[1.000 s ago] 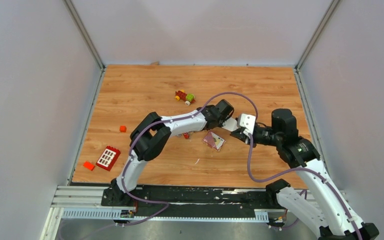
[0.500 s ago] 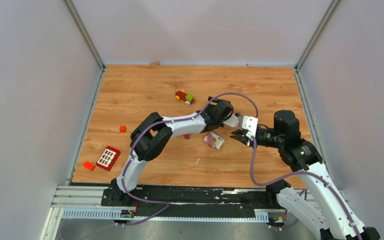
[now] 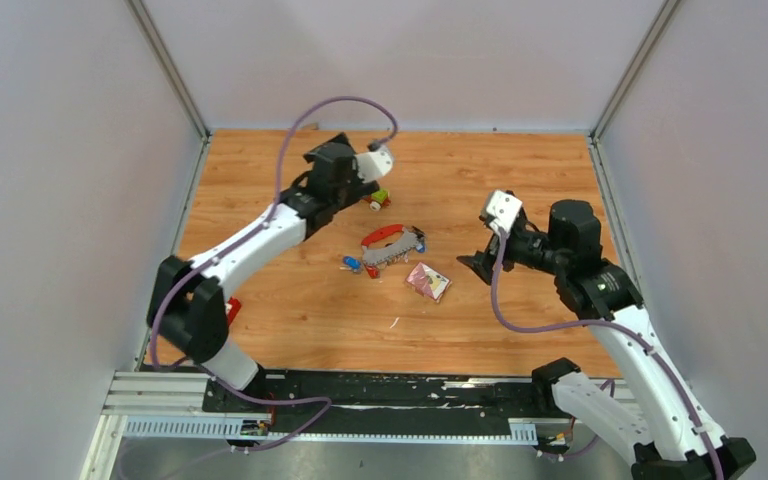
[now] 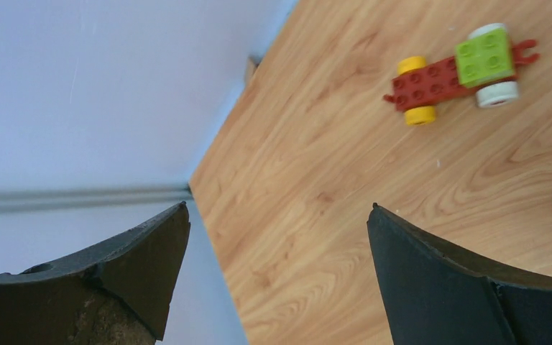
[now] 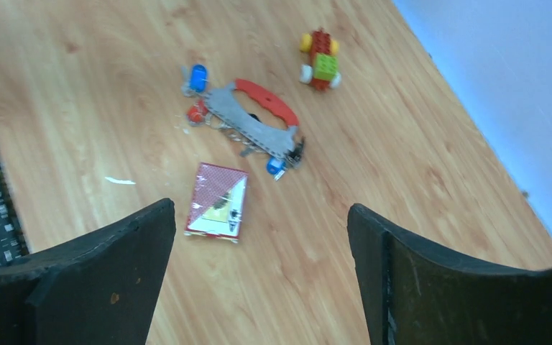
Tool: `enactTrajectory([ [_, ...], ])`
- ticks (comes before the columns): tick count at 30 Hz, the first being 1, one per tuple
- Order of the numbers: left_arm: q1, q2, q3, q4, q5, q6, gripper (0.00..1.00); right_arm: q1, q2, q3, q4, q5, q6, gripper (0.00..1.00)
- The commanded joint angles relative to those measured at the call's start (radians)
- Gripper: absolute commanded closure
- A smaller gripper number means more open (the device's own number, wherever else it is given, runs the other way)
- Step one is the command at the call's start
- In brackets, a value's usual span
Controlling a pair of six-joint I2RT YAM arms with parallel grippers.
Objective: Put the keys on the keyring
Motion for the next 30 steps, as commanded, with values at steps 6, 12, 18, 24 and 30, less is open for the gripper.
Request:
enactTrajectory([
  [6, 0.235, -0.410, -0.307, 0.064, 0.271, -0.335, 0.00, -0.045, 0.111, 0.020, 0.235, 0.393, 0.260, 0.00],
  [12, 0.306, -0.649, -0.467, 0.078, 0.293, -0.386, 0.00, -0.056, 0.157, 0.006, 0.296, 0.534, 0.361, 0.00],
  [18, 0.353, -0.827, -0.542, 0.036, 0.327, -0.423, 0.00, -0.058, 0.155, -0.078, 0.374, 0.580, 0.367, 0.00],
  [24, 0.356, -0.973, -0.622, 0.069, 0.325, -0.535, 0.00, -0.058, 0.130, -0.092, 0.375, 0.556, 0.310, 0.00],
  [30, 0.356, -0.985, -0.638, 0.100, 0.315, -0.551, 0.00, -0.058, 0.080, -0.095, 0.379, 0.591, 0.300, 0.00],
])
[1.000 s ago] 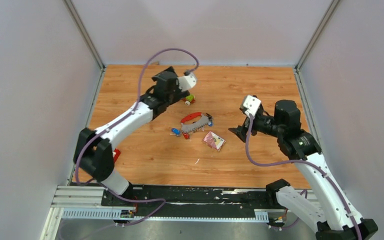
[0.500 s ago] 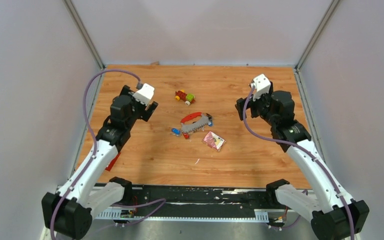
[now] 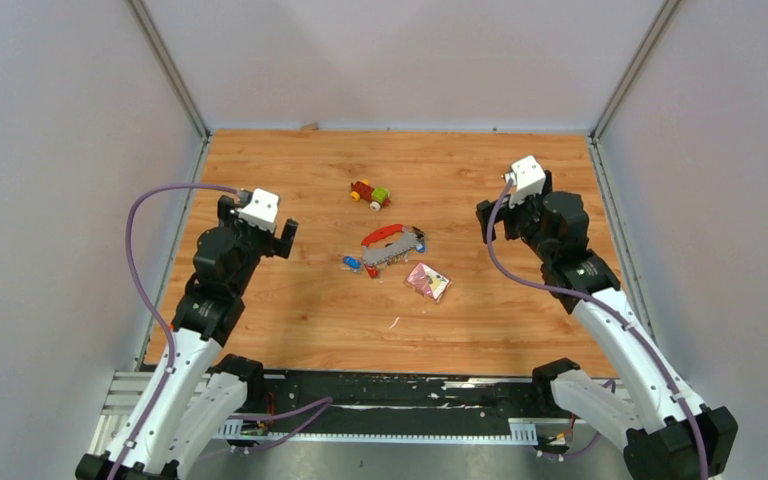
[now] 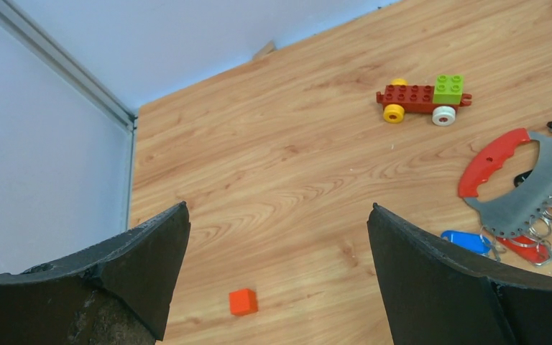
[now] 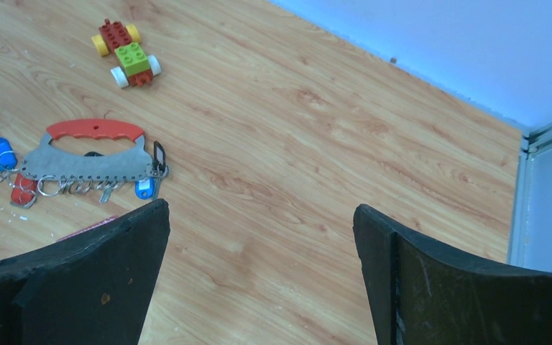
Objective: Put the keys on the keyring
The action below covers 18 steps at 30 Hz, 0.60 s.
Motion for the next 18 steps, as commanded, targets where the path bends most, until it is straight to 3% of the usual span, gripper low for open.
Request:
enactTrajectory([
  [1, 0.007, -0.002, 0.016, 0.048, -0.015, -0.051, 0.00, -0.004, -0.058, -0.003, 0.062, 0.040, -0.018, 0.00],
  [18, 0.007, 0.025, 0.042, -0.046, 0.011, -0.053, 0.00, 0.003, -0.051, -0.018, 0.055, 0.056, -0.035, 0.00],
])
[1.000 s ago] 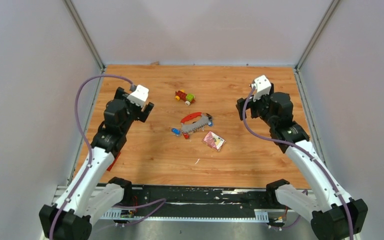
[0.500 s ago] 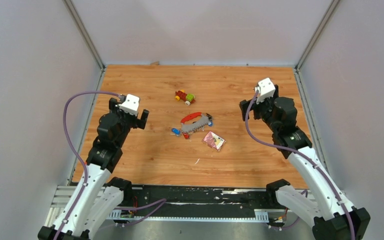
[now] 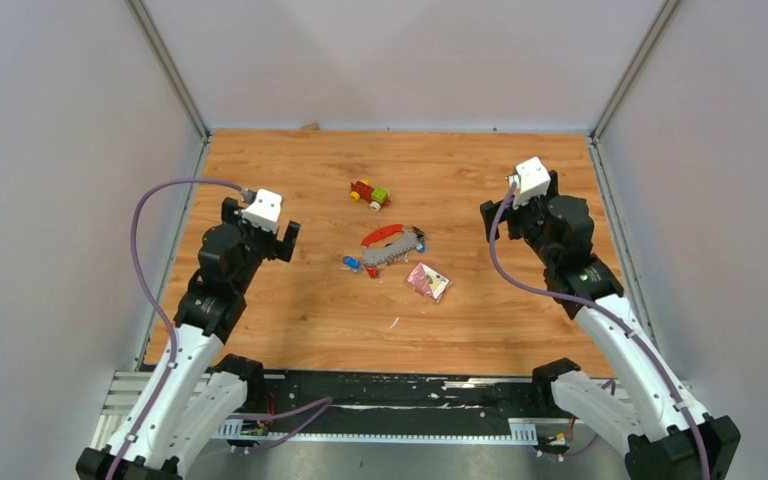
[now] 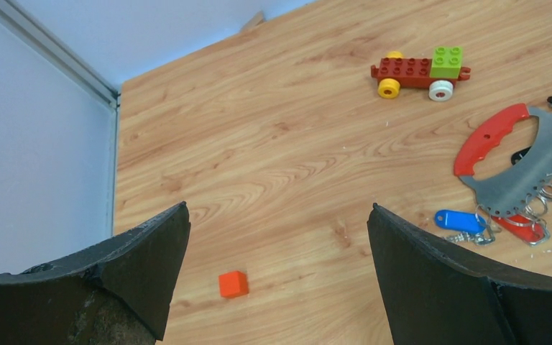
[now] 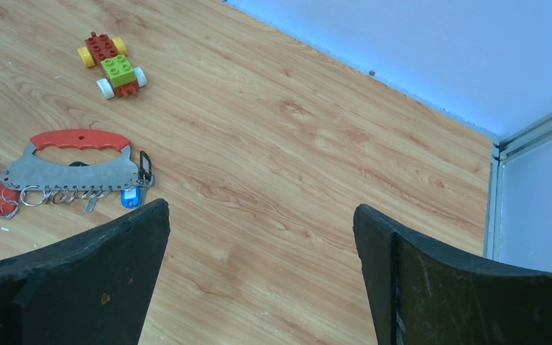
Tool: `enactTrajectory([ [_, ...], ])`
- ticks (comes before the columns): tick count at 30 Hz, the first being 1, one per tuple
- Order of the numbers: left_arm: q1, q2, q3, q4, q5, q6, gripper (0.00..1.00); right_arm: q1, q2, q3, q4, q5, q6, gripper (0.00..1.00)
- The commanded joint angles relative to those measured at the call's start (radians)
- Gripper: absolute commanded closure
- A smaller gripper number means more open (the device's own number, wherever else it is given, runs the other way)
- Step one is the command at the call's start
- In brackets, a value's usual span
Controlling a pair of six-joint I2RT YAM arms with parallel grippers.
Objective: Put the keys on the keyring
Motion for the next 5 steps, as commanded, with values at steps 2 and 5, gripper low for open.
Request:
enactTrajectory([
  [2, 0.007, 0.004, 0.043, -0.005, 0.010, -0.024, 0.00, 0.005, 0.000, 0.000, 0.024, 0.020, -0.008, 0.00],
  [5, 0.007, 0.013, 0.043, -0.005, 0.013, -0.025, 0.00, 0.007, -0.003, 0.000, 0.025, 0.020, -0.006, 0.00],
])
